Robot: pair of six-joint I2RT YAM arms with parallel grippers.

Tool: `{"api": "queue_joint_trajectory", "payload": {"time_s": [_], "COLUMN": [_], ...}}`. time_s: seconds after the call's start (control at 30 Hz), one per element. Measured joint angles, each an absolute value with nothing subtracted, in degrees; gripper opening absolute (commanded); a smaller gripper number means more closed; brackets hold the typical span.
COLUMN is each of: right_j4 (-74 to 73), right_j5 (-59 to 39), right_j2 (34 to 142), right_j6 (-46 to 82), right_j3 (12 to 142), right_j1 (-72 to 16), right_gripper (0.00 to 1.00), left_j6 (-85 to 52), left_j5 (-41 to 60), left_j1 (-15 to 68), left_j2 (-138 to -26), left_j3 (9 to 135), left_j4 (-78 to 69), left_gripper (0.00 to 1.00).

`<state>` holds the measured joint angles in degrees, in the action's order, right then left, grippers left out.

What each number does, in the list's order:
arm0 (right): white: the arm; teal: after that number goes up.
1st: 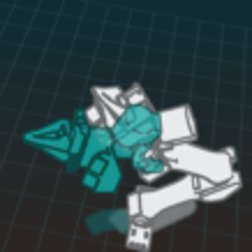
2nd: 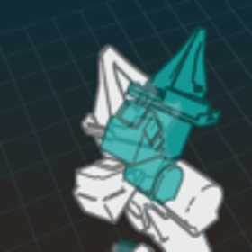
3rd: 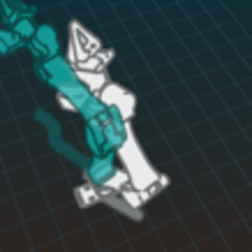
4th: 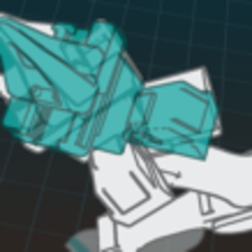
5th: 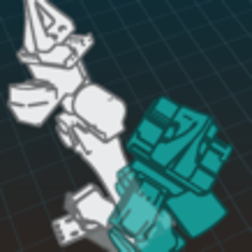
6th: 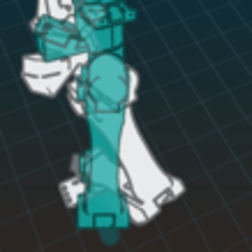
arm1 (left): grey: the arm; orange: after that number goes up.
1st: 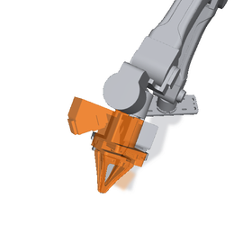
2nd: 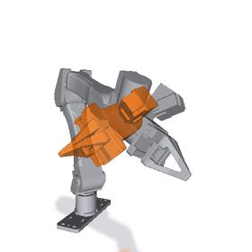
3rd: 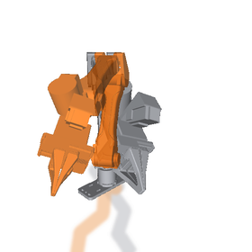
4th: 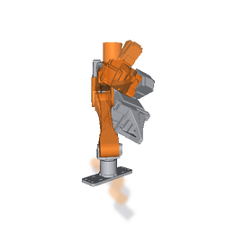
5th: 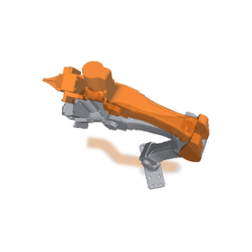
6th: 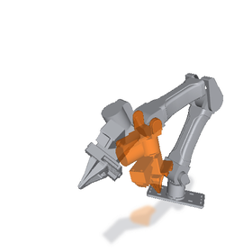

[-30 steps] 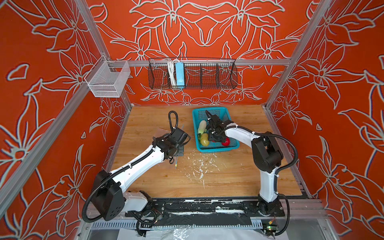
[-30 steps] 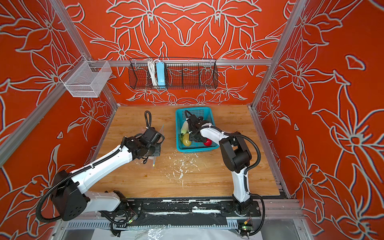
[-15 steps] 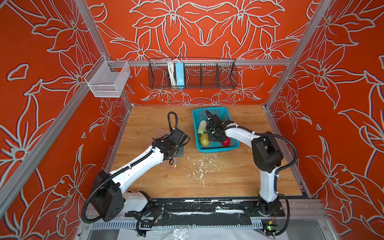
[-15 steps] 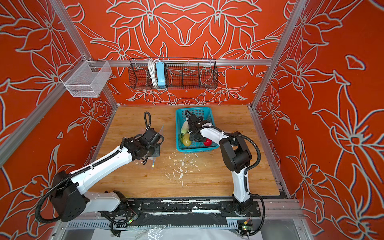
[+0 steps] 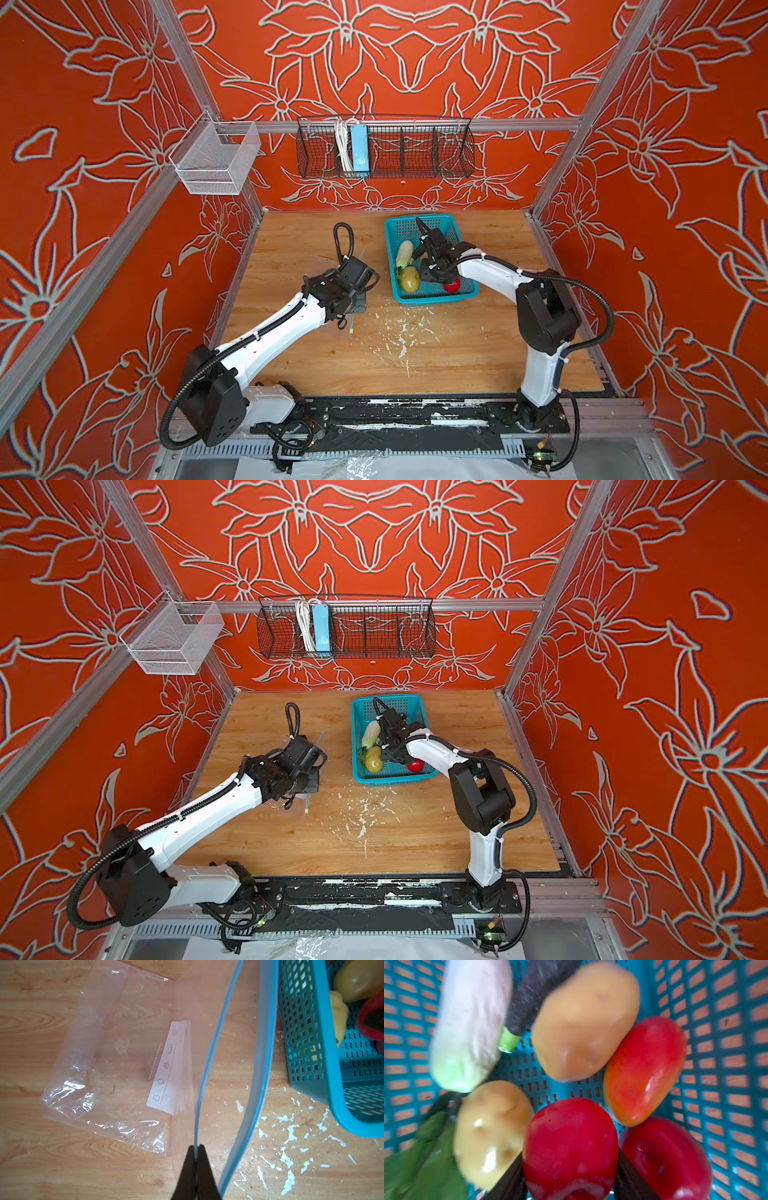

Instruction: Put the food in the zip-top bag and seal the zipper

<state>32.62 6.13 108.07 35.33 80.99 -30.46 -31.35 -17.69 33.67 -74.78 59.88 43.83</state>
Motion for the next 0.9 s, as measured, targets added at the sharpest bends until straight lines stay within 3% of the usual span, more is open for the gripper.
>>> {"api": "queue_joint_trajectory", "payload": {"time_s": [0.9], "right_j4": [27.62], "right_j5": [-0.08], "right_j2": [88.36], "right_j6": [33.47], "right_j3": [69.56], "right_j1": [-30.46], "right_gripper": [0.48], "left_j6": [-31.62], "left_j5": [-18.33], "left_j1": [33.67], "left_j2": [-75.75], "left_j3": [61.41], "left_j4": [43.59], "left_gripper": [0.0]}}
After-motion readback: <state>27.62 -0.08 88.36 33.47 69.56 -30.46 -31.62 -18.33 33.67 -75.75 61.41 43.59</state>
